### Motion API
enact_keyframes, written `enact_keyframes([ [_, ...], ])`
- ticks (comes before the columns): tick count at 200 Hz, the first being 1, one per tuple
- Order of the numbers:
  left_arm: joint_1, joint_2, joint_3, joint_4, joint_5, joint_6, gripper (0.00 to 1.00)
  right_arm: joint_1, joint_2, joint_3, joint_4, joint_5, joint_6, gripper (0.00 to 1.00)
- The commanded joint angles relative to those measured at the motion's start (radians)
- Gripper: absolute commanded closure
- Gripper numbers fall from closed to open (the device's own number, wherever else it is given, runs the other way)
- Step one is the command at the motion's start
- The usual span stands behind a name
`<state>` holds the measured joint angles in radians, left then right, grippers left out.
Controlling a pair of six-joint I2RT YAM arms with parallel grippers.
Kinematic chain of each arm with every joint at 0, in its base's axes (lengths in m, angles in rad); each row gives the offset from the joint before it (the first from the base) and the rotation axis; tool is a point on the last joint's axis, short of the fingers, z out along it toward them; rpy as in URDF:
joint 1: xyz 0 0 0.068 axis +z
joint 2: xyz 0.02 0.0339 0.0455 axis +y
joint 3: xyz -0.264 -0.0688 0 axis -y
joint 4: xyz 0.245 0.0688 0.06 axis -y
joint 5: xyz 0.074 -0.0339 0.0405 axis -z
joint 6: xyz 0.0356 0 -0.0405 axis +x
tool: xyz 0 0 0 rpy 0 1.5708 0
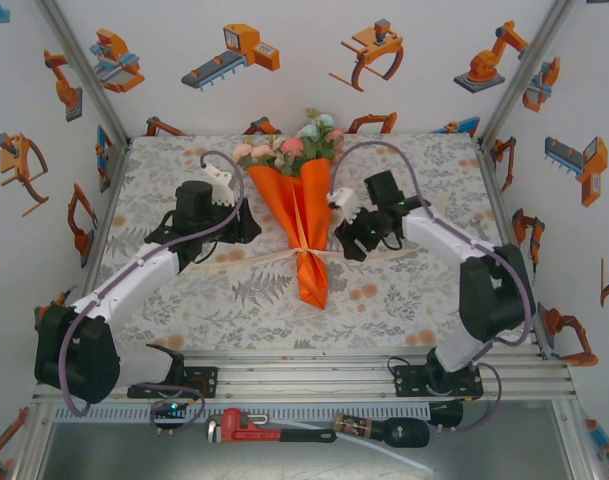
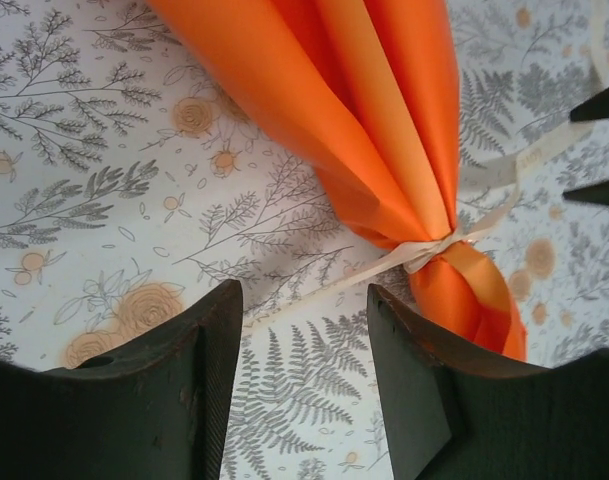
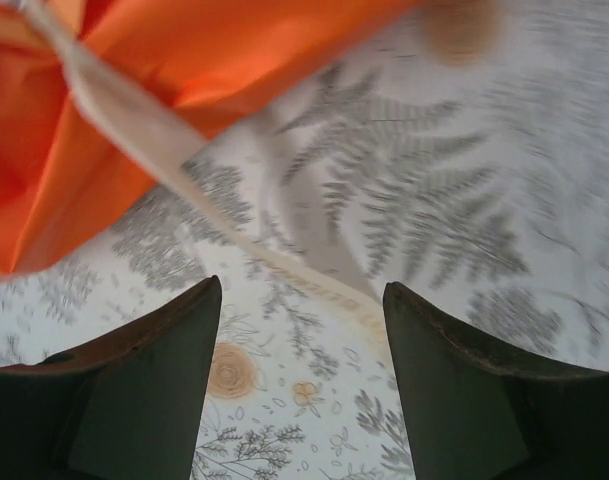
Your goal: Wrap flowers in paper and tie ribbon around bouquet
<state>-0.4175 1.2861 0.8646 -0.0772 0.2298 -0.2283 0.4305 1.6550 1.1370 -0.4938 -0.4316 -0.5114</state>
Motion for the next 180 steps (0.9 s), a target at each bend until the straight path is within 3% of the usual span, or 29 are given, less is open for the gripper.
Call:
enact_keyframes([
  [1, 0.001, 0.025, 0.038, -0.036, 0.012, 0.075, 0.48, 0.023, 0.070, 0.051, -0.120, -0.043, -0.186, 0.39],
  [23, 0.000, 0.037, 0.038, -0.053, -0.008, 0.056, 0.47, 0.046, 0.117, 0.066, -0.122, -0.035, -0.202, 0.40],
  [33, 0.000, 0.045, 0.034, -0.042, 0.015, 0.053, 0.44, 0.051, 0.134, 0.075, -0.120, -0.027, -0.200, 0.48],
  [42, -0.001, 0.058, 0.031, -0.023, 0.078, 0.067, 0.38, 0.051, 0.138, 0.085, -0.111, -0.018, -0.196, 0.65],
  [55, -0.003, 0.077, 0.033, 0.008, 0.210, 0.091, 0.33, 0.051, 0.122, 0.078, -0.073, 0.010, -0.180, 1.00],
  [65, -0.013, 0.098, 0.037, 0.047, 0.284, 0.099, 0.30, 0.050, 0.094, 0.067, -0.047, 0.003, -0.176, 1.00],
  [80, -0.033, 0.145, 0.052, 0.132, 0.303, 0.055, 0.26, 0.040, 0.039, 0.036, 0.023, -0.048, -0.148, 1.00],
  [102, -0.061, 0.247, 0.118, 0.221, 0.149, -0.152, 0.22, 0.026, -0.018, -0.013, 0.155, -0.119, -0.054, 1.00],
  [122, -0.111, 0.348, 0.200, 0.187, 0.055, -0.223, 0.23, 0.025, -0.036, -0.040, 0.244, -0.156, 0.027, 1.00],
  [146, -0.179, 0.437, 0.306, 0.023, -0.079, -0.236, 0.24, 0.025, -0.048, -0.073, 0.329, -0.195, 0.093, 1.00],
  [180, -0.204, 0.556, 0.401, -0.116, -0.039, -0.231, 0.24, 0.025, -0.077, -0.092, 0.385, -0.232, 0.138, 1.00],
])
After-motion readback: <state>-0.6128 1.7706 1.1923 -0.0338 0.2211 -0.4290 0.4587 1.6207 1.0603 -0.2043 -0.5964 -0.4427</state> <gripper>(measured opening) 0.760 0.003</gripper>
